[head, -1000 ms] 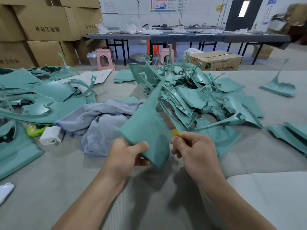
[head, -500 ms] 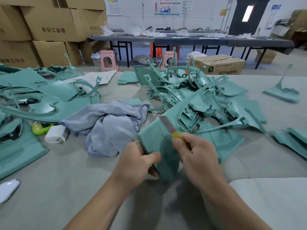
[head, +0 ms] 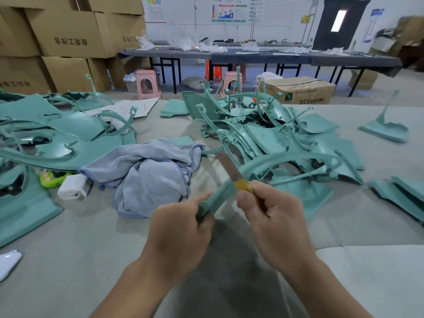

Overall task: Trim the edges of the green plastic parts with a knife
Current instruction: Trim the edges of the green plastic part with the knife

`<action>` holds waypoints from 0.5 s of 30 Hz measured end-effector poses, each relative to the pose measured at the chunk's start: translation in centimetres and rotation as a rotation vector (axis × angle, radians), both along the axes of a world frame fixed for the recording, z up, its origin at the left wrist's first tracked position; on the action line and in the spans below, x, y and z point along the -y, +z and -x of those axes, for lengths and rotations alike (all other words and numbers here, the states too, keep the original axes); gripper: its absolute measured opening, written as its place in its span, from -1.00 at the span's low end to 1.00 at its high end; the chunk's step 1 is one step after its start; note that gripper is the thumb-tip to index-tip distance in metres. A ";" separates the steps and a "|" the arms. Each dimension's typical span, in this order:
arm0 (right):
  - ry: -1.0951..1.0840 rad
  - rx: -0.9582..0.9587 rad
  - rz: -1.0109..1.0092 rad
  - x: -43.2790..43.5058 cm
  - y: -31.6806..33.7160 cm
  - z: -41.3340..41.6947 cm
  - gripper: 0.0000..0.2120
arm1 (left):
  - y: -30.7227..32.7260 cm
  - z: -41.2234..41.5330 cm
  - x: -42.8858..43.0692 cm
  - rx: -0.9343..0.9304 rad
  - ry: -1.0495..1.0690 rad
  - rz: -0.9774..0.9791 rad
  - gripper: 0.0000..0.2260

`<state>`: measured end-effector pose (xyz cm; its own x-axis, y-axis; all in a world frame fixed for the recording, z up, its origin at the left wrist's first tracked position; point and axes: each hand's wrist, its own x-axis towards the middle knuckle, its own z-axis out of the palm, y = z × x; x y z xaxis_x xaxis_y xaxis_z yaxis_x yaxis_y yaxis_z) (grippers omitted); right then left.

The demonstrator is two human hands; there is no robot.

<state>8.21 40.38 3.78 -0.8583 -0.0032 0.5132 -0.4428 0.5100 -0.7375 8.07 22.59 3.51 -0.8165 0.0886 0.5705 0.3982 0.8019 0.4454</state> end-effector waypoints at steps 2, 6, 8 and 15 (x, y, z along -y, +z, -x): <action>-0.028 -0.031 -0.096 0.6 0.2 -0.2 -0.62 | 0.1 -0.3 -0.2 0.014 -0.065 0.039 -0.54; -0.348 0.020 -0.105 -1.4 0.6 0.8 -0.58 | 0.1 0.0 -0.2 -0.012 -0.024 0.018 -0.67; -0.435 0.009 -0.049 -2.5 0.7 1.0 -0.55 | 0.2 -0.1 -0.3 -0.008 -0.039 0.006 -0.65; -0.319 -0.013 -0.134 -1.8 0.4 1.3 -0.59 | -0.2 0.2 0.0 0.017 -0.058 -0.007 -0.68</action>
